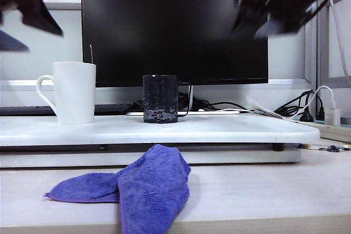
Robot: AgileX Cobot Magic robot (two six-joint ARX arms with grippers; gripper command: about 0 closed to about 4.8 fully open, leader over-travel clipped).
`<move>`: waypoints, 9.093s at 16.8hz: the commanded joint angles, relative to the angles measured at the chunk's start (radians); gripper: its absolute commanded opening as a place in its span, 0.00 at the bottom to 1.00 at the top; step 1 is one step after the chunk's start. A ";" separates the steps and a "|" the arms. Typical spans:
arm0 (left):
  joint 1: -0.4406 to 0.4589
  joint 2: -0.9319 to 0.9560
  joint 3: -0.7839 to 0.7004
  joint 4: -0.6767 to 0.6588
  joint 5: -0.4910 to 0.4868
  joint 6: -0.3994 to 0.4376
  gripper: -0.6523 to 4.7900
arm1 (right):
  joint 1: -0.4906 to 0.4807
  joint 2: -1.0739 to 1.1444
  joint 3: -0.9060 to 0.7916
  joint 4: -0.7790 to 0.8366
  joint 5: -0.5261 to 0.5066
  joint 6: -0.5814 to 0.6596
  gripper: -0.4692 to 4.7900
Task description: Carefully pick up the black cup and pour some water from the black cup into the white cup.
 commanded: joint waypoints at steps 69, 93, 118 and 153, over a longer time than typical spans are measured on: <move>-0.076 -0.014 0.003 0.121 -0.053 -0.043 1.00 | 0.159 0.383 0.403 0.298 -0.053 0.101 0.08; -0.074 -0.241 0.001 -0.216 -0.097 0.200 1.00 | 0.263 0.652 0.918 -0.042 -0.077 -0.141 0.08; -0.075 -0.241 0.001 -0.282 -0.097 0.225 1.00 | 0.350 0.658 0.988 -0.183 0.110 -0.530 0.08; -0.075 -0.244 0.001 -0.290 -0.097 0.225 1.00 | 0.384 0.660 0.988 -0.114 0.184 -0.854 0.08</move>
